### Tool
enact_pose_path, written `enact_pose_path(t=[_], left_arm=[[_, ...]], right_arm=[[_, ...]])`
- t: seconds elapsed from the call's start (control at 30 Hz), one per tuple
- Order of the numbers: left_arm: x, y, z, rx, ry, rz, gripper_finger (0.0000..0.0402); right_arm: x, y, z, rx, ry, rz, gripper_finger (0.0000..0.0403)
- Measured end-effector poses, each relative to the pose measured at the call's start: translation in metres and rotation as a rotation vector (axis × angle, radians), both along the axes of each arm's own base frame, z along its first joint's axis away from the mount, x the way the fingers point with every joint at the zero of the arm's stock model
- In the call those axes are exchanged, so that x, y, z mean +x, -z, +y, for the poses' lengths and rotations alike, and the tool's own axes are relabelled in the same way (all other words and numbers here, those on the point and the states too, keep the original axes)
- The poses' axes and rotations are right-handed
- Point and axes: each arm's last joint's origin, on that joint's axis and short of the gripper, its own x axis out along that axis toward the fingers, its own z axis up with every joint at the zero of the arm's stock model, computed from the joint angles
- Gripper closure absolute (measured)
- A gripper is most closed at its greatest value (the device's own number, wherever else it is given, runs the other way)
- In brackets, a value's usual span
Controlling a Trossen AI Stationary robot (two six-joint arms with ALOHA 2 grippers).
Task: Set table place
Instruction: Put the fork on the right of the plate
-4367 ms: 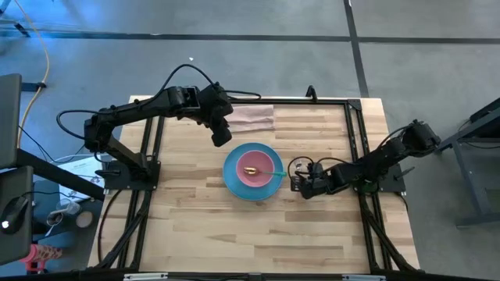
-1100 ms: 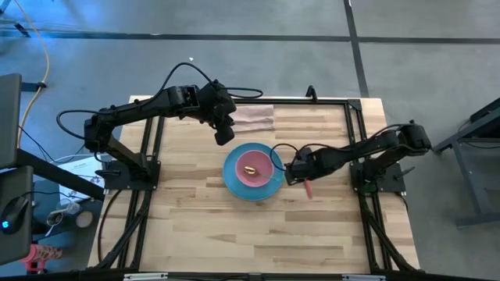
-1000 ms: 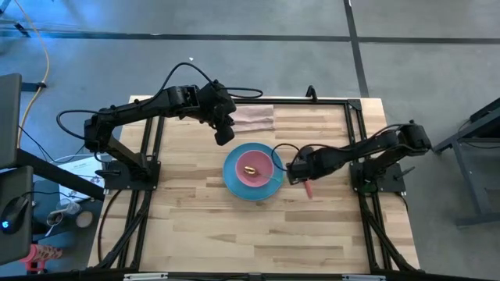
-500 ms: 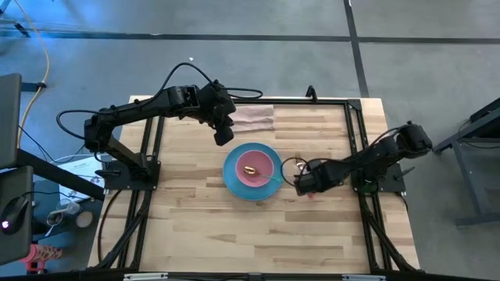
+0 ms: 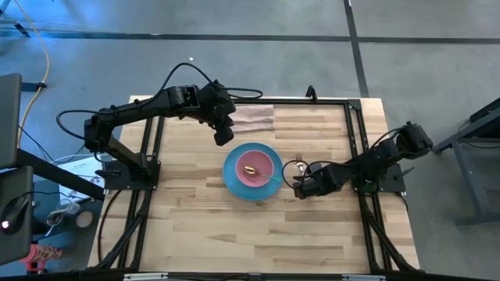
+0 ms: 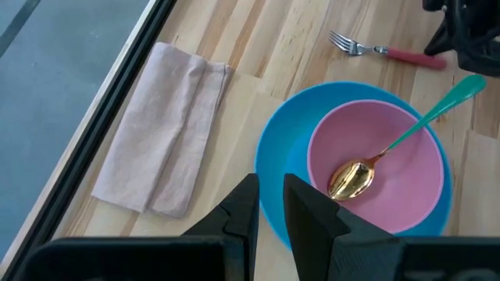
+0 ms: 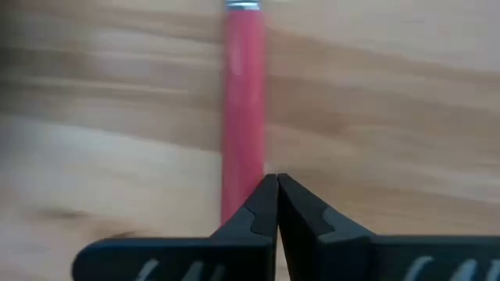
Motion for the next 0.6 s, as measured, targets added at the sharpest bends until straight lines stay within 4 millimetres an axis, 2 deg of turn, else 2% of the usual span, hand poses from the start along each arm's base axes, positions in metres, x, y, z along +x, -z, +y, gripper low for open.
enact_pose_path(t=[0.17,0.6], left_arm=[[-0.0001,0.0000,0.0001,-0.001,-0.003,-0.001,0.0350],[-0.0012,0.0008,-0.0003,0.001,0.001,0.017,0.0350]], right_arm=[[0.0051,-0.0013,0.0008,-0.012,0.004,-0.056,0.0403],[-0.0003,-0.0006,-0.0007,-0.029,-0.037,0.006,0.0403]])
